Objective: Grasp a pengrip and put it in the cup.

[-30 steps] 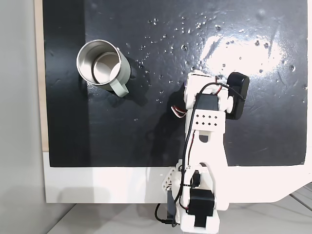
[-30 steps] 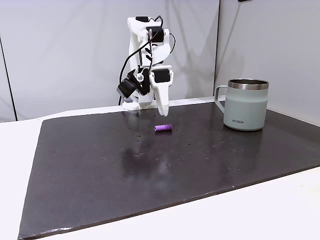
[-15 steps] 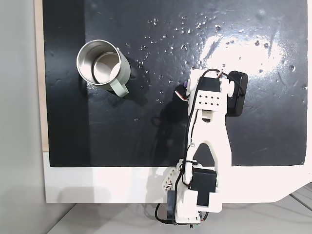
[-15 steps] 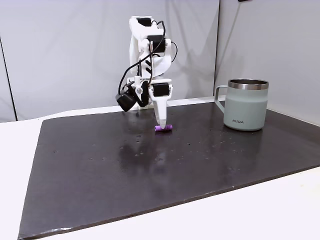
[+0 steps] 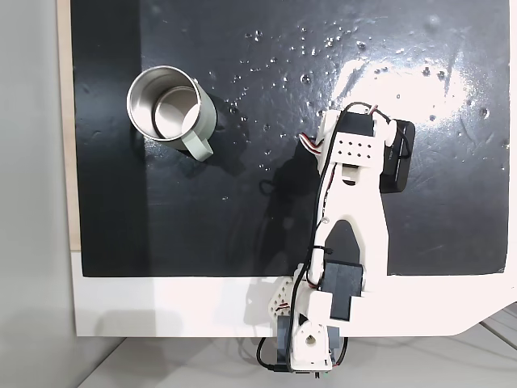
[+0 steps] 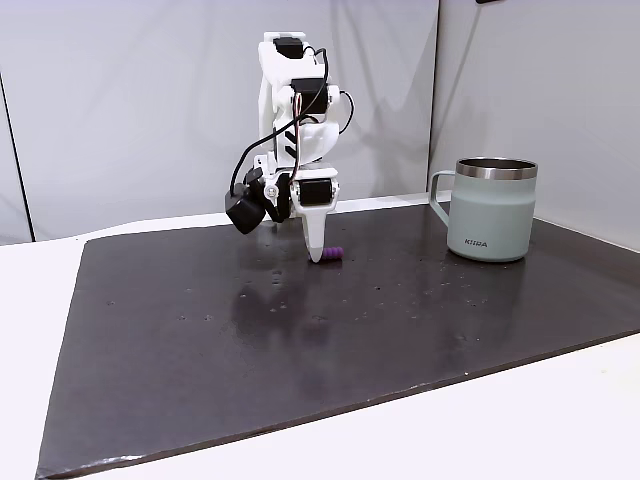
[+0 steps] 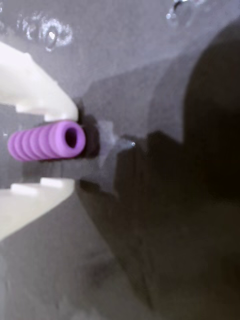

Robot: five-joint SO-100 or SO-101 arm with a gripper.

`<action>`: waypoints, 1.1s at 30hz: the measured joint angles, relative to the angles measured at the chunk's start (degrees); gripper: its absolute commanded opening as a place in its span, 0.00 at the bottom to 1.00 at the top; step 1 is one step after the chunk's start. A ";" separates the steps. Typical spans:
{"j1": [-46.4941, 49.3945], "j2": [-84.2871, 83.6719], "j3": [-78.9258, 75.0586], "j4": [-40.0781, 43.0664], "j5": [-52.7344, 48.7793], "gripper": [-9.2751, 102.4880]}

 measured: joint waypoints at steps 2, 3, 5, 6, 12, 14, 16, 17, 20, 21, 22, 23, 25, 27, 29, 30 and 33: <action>0.00 -0.44 0.00 0.00 0.18 0.14; -0.09 -0.62 -0.35 0.09 0.26 0.08; -0.44 -1.14 -0.79 0.09 0.09 0.08; -0.79 -1.23 -0.97 0.09 0.26 0.08; -1.85 -1.32 -2.20 2.11 2.37 0.08; -1.67 -1.32 -3.25 3.34 2.99 0.08; -2.55 -0.79 -3.87 4.57 3.52 0.08; -3.25 -0.09 -4.22 5.36 3.87 0.08; -4.92 3.52 -6.06 8.35 4.75 0.08; -5.71 5.19 -6.68 9.40 5.01 0.08; -6.59 7.03 -7.38 10.46 5.27 0.08; -7.65 8.88 -8.09 11.51 5.54 0.08; -10.20 12.57 -10.20 14.06 6.24 0.08; -12.66 15.56 -12.30 15.73 7.21 0.08; -14.77 17.58 -14.33 16.08 7.82 0.08; -15.47 17.93 -15.64 16.17 8.26 0.08; -16.70 17.75 -19.95 16.26 8.35 0.08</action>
